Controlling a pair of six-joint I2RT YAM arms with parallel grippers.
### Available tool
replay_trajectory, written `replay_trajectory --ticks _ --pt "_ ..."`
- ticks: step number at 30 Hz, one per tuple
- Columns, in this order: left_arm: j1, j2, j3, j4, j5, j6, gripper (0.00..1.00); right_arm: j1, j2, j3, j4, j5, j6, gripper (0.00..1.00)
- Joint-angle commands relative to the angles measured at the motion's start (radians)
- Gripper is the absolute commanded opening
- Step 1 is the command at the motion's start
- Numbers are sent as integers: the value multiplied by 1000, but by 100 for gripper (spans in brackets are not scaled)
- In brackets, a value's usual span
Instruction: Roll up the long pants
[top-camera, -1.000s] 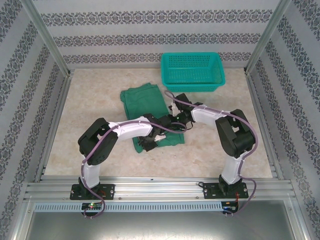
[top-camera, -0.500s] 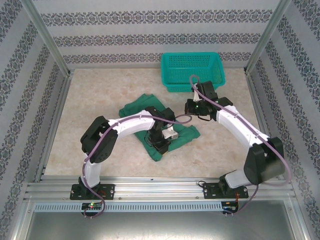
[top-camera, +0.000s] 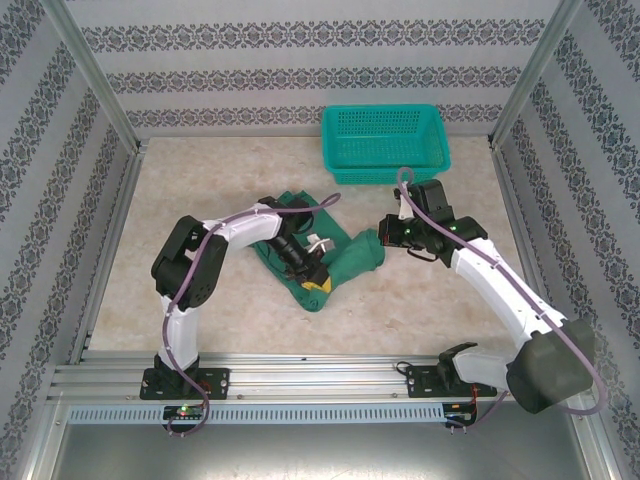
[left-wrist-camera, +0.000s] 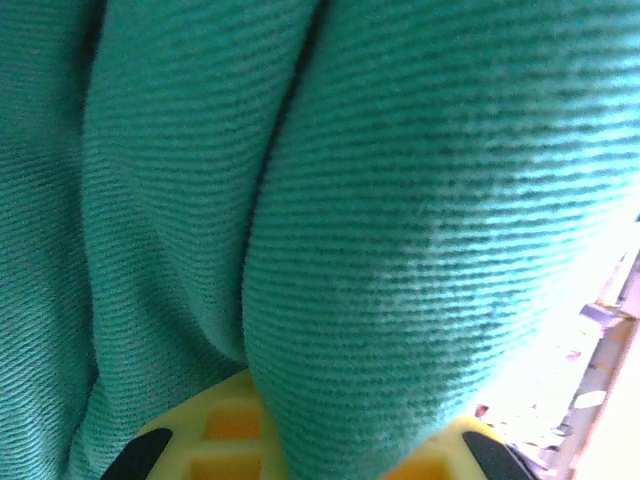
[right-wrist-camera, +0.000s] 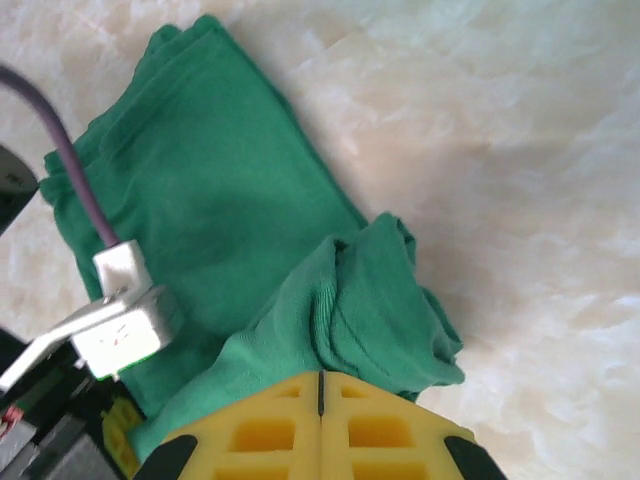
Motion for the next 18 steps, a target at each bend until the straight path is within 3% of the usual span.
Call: replay_trajectory --ticks 1,9,18 --pt "47 37 1 -3 104 27 0 10 45 -29 45 -104 -5 0" --pt "110 131 41 -92 -7 124 3 93 128 -13 91 -168 -1 0" --pt "117 112 54 -125 -155 165 6 144 322 28 187 -234 18 0"
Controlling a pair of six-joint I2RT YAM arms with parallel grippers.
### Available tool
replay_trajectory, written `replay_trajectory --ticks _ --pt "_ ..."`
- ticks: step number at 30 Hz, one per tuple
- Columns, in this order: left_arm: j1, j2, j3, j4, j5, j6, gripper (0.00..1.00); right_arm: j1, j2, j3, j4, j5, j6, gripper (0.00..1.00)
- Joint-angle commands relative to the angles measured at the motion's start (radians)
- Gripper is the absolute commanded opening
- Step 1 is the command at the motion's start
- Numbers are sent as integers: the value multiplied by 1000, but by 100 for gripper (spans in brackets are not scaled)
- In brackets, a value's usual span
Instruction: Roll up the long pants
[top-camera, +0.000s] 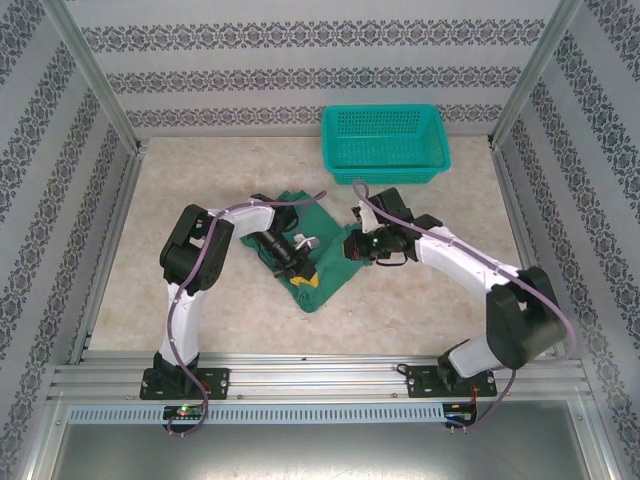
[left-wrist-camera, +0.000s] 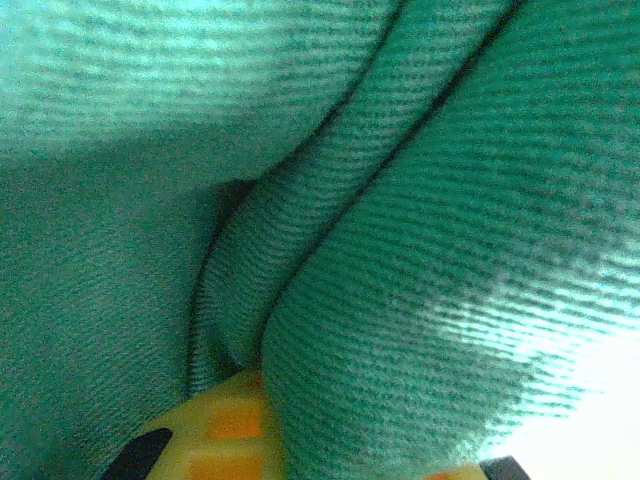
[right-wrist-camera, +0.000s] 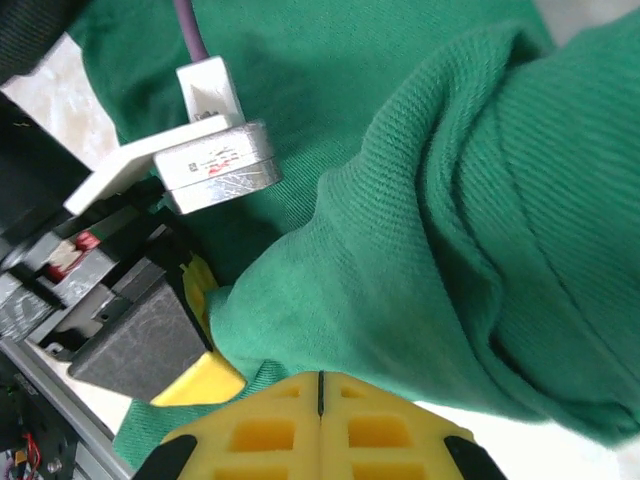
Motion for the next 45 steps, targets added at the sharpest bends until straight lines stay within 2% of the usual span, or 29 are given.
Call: replay_trajectory --ticks 1,5,7,8,11,12,15,18,19,21,25,28,33,36,41,45 --pt "15 -22 19 -52 -142 50 7 5 83 44 63 -40 10 0" --pt "16 -95 20 -51 -284 61 15 -10 199 82 100 -38 16 0" --pt "14 -148 11 -52 -381 60 21 -20 252 99 116 -53 24 0" --pt "13 -180 4 -49 -461 52 29 -23 275 109 120 -52 28 0" --pt "4 -287 -39 -16 -628 38 29 -22 328 131 122 -50 34 0" --pt "-4 -330 -60 3 -678 31 34 -22 345 136 123 -44 38 0" --pt "-40 -449 -119 63 -772 16 37 -22 391 155 124 -38 44 0" --pt "-92 -522 -177 100 -774 24 37 -18 413 167 119 -30 55 0" --pt "-114 -527 -189 102 -767 35 37 -18 416 168 117 -26 57 0" --pt "-201 -524 -209 112 -837 45 36 -18 418 169 116 -27 61 0" --pt "-367 -468 -220 144 -1077 48 40 -16 409 159 111 -22 65 0" --pt "-374 -384 -195 148 -1176 12 41 -15 403 150 111 -21 67 0" --pt "-373 -332 -146 134 -1268 -27 26 -15 387 134 111 -16 67 0" --pt "-377 -382 -108 93 -1299 -54 28 -15 383 133 106 -16 60 0" --pt "-408 -429 9 -35 -1424 -102 33 -15 387 143 95 -16 55 0" --pt "-431 -429 94 -116 -1445 -121 35 -14 394 144 93 -17 55 0"
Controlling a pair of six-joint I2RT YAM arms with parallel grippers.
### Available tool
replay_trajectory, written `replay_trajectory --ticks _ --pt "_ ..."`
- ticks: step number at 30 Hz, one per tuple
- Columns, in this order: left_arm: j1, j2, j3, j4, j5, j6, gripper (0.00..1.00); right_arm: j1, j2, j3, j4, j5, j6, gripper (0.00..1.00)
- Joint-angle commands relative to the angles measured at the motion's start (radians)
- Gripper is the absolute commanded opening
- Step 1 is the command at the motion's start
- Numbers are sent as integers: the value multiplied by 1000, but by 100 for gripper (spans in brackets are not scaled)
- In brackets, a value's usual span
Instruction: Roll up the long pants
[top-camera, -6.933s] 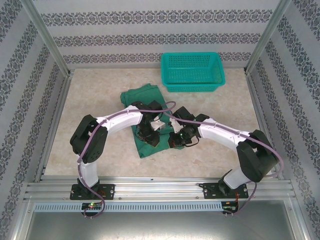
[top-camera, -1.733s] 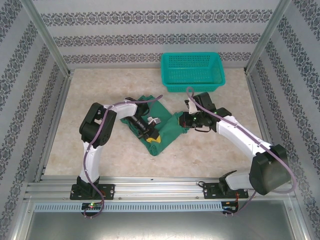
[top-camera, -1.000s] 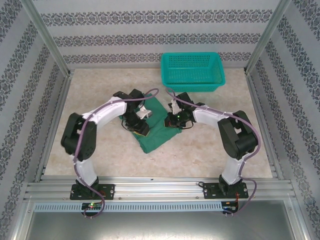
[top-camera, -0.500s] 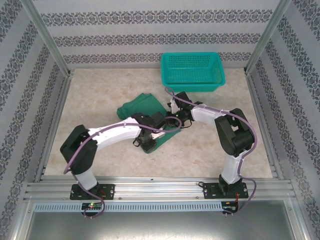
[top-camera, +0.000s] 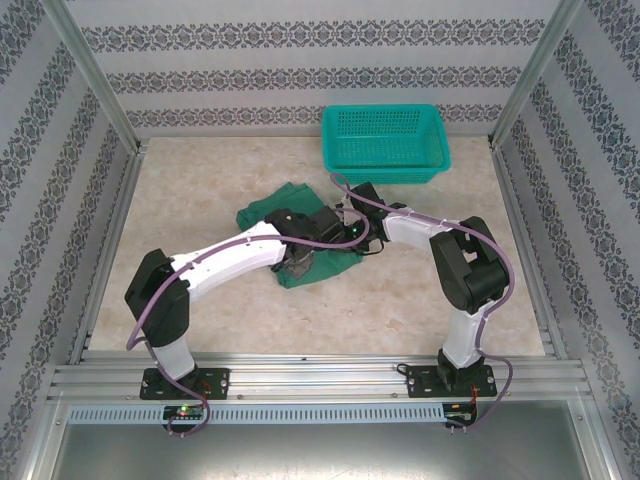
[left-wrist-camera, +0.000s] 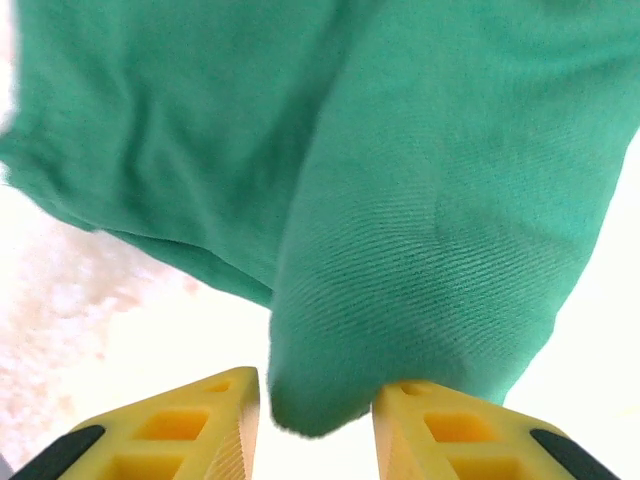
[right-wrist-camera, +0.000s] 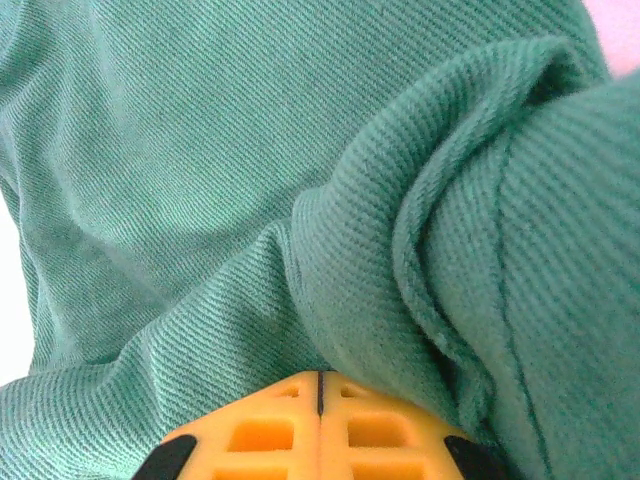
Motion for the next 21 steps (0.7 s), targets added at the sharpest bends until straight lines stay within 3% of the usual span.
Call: replay_trajectory --ticks 1,6,11,14,21 --pt "-31 -22 61 -104 -97 -47 35 1 22 -21 -44 37 -1 0" --pt "-48 2 98 -146 -88 -59 35 7 31 -22 -40 32 2 0" --pt "-65 -42 -6 -2 168 15 14 8 41 -17 -40 35 1 0" --pt "-59 -46 -50 54 213 21 4 8 44 -12 -47 39 -1 0" --pt "21 30 -116 99 245 7 1 9 52 0 -56 39 -3 0"
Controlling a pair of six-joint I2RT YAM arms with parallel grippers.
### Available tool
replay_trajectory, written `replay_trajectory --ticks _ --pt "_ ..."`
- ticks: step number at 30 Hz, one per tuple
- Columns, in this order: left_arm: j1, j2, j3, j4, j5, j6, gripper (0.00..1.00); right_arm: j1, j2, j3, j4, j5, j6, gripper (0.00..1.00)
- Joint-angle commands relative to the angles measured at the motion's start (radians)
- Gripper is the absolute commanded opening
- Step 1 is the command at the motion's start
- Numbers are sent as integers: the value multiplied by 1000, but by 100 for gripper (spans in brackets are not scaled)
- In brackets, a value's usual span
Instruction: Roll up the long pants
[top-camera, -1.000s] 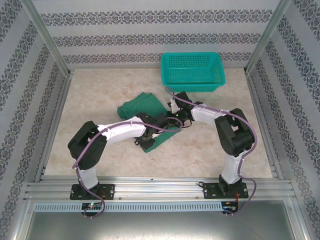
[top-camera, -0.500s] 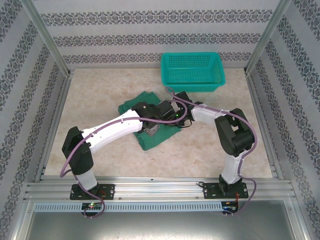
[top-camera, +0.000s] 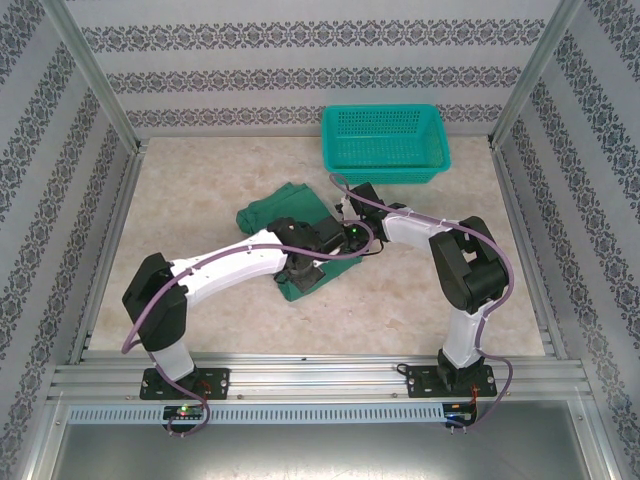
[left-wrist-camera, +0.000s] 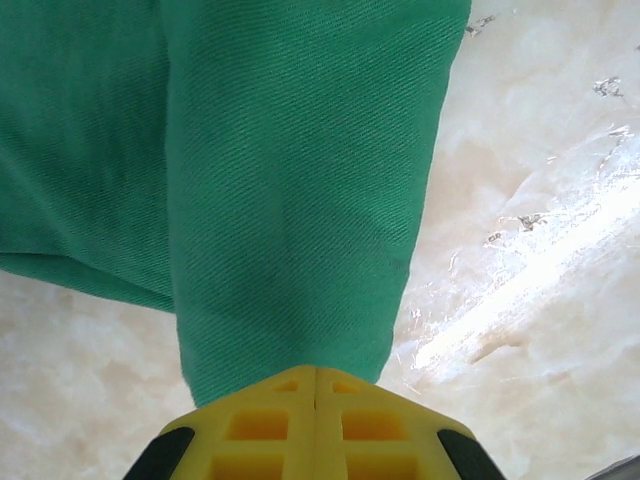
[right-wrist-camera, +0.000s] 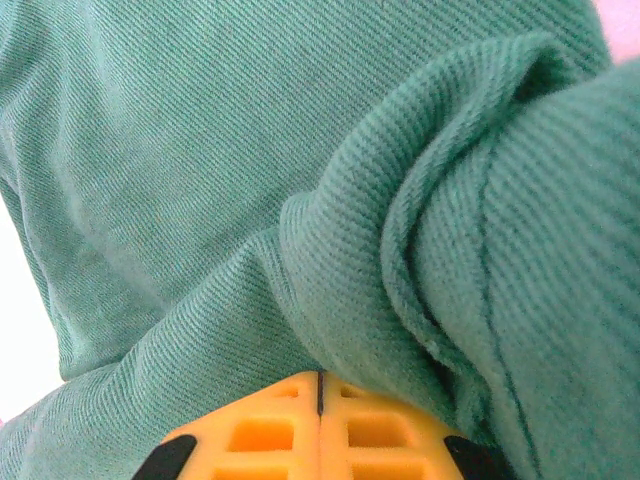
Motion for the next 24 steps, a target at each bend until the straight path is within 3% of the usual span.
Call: replay_trajectory --ticks 1,5,9,15,17,21,24 --pt "72 62 -45 60 68 -5 2 8 47 1 -56 41 -1 0" --pt "154 155 -79 97 88 -31 1 9 46 -6 -52 40 -1 0" --pt "173 211 -66 97 31 -40 2 9 40 -19 -53 45 -5 0" --pt "119 70 -104 154 -74 -14 12 10 24 -38 -51 54 -7 0" --pt "85 -3 -153 201 -110 7 19 10 24 -44 -46 52 -4 0" --pt "7 -90 -233 253 -139 71 49 10 23 -58 -34 45 -1 0" --pt "-58 -81 -249 261 -146 99 61 10 22 -61 -33 43 -5 0"
